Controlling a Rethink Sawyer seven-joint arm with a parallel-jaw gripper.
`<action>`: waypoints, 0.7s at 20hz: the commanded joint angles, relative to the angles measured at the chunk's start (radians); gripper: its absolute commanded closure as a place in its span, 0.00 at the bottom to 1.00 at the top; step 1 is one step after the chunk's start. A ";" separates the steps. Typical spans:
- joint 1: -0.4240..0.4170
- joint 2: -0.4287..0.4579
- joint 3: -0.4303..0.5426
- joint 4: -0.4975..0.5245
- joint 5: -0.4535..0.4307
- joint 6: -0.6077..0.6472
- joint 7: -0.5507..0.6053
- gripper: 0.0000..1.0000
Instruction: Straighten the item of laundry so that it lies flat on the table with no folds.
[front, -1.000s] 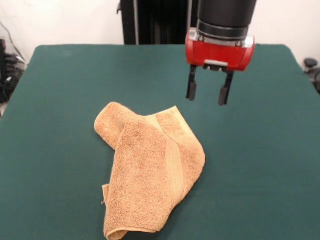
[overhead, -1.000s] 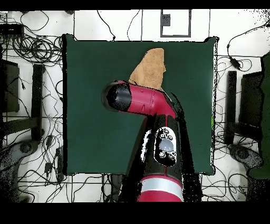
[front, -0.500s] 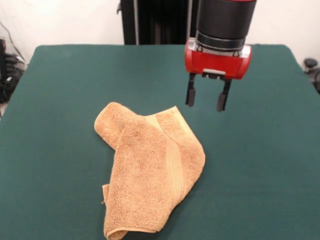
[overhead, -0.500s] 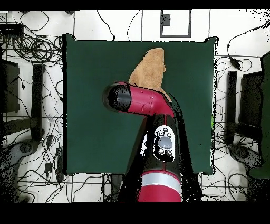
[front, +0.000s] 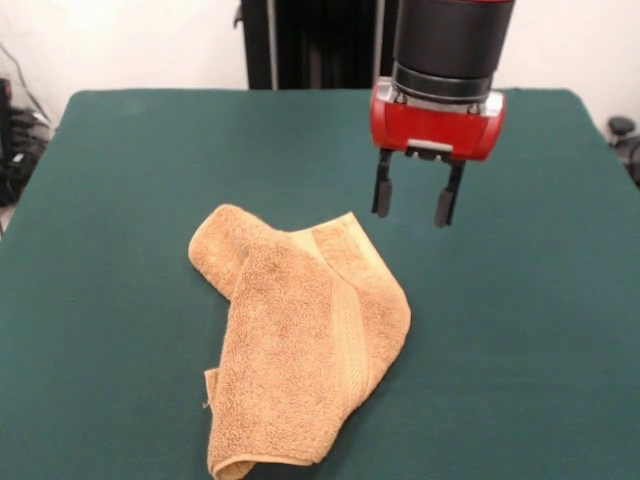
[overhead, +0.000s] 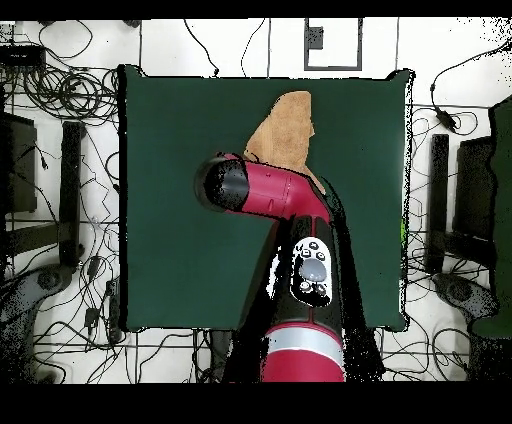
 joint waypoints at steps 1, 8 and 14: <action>0.038 0.035 0.053 0.049 0.050 -0.067 0.243 0.00; 0.024 0.091 0.048 0.043 0.049 -0.139 0.246 0.00; 0.007 0.143 0.048 0.036 0.062 -0.208 0.252 0.00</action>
